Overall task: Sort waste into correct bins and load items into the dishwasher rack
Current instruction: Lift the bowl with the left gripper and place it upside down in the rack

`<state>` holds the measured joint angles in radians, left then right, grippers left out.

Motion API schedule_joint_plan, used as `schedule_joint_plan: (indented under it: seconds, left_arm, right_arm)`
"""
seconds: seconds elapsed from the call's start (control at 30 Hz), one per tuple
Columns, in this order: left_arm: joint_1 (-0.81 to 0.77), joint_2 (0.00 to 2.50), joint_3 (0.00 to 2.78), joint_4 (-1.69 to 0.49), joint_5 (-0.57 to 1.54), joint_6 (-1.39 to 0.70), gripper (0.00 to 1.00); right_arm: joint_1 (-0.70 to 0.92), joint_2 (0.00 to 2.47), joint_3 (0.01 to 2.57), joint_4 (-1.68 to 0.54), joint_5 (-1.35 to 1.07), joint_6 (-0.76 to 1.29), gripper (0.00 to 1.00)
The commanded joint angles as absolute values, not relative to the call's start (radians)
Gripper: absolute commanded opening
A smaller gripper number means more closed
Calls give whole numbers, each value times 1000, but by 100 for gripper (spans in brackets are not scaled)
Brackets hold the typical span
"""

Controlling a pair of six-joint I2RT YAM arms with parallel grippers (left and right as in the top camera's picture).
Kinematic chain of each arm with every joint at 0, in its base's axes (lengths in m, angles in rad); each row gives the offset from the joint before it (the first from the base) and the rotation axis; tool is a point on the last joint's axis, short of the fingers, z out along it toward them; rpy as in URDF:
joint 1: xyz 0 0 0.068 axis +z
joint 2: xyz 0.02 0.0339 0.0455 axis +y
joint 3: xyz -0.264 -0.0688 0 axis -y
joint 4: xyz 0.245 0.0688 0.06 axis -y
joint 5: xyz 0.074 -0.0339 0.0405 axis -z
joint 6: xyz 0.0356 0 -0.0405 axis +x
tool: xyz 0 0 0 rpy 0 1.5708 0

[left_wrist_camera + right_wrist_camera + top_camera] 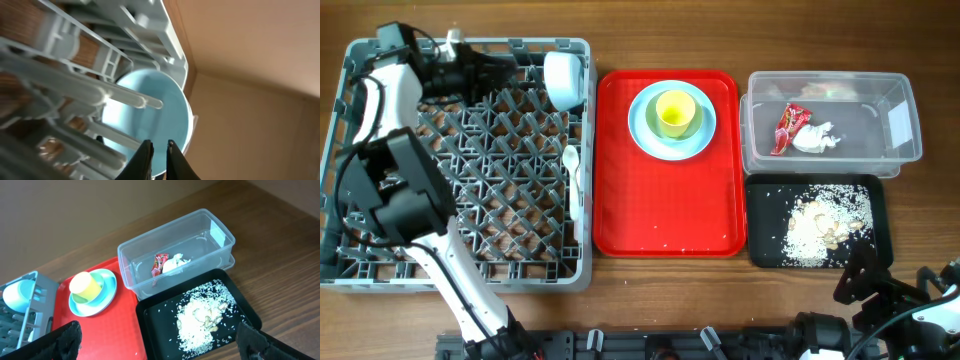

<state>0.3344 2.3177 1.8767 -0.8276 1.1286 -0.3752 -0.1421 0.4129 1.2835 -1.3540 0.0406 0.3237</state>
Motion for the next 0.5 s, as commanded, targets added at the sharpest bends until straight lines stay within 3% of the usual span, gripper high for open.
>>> schedule_joint_plan:
  seconds: [0.0,0.17,0.37,0.4,0.43,0.47]
  left_arm:
    - [342,2230,1878,-820,1073,-347,11]
    - [315,2101,1878,-859,945,-347,12]
    - [130,1949,1878,-867,723,-343,31]
    - [82,1944,1878,-864,692,-343,11]
    - [37,1945,1878,-864,646,-343,4]
    - [0,1951,1878,-863,586,-344,4]
  right_arm:
    - [-144,406,1283,-1353,28,317,100]
    - [-144,406,1283,-1353,28,317,100]
    - [-144,406,1283,-1353,28,318,100]
    - [-144,406,1283,-1353,28,317,100]
    - [-144,406,1283,-1353,28,317,100]
    - [-144,406,1283,-1353,28,317,100]
